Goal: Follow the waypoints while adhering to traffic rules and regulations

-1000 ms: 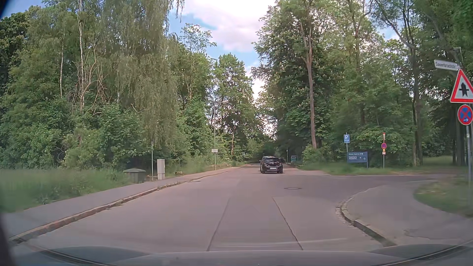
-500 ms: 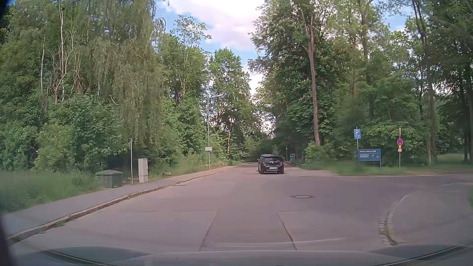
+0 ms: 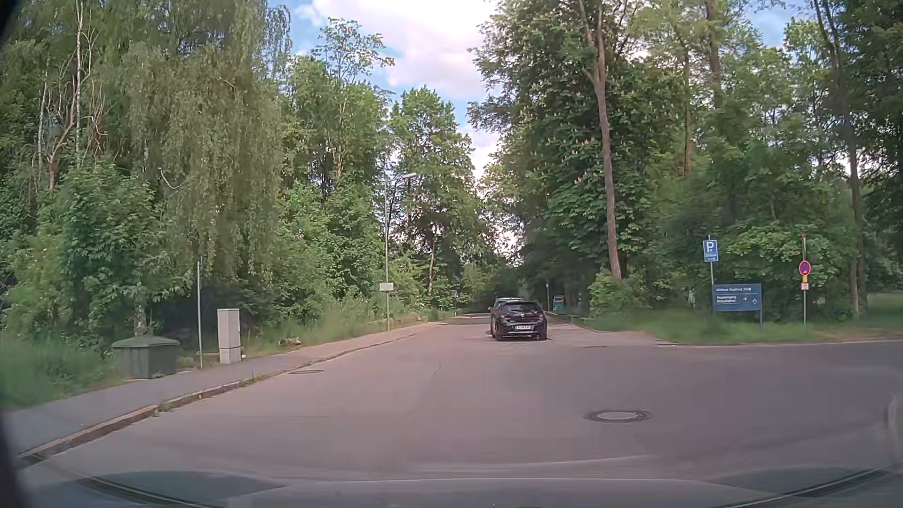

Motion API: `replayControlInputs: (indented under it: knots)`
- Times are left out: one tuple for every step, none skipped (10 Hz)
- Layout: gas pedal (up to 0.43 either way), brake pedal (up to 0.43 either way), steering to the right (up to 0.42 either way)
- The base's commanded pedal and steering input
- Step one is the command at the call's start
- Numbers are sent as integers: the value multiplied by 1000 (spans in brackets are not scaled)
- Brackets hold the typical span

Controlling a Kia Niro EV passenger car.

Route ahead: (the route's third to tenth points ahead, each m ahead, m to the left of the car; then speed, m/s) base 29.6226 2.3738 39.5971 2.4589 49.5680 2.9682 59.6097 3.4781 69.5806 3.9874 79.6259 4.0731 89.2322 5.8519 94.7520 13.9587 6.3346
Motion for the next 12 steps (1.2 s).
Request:
replayControlInputs:
  knots:
    - [67, 18, -17]
    - [67, 18, -25]
    - [67, 18, -33]
    - [67, 18, -42]
    - [67, 18, -45]
    - [59, 18, -47]
    - [59, 18, -51]
    - [59, 18, -54]
    - [59, 18, -58]
    - [59, 18, -63]
    - [59, 18, -68]
    - [59, 18, -68]
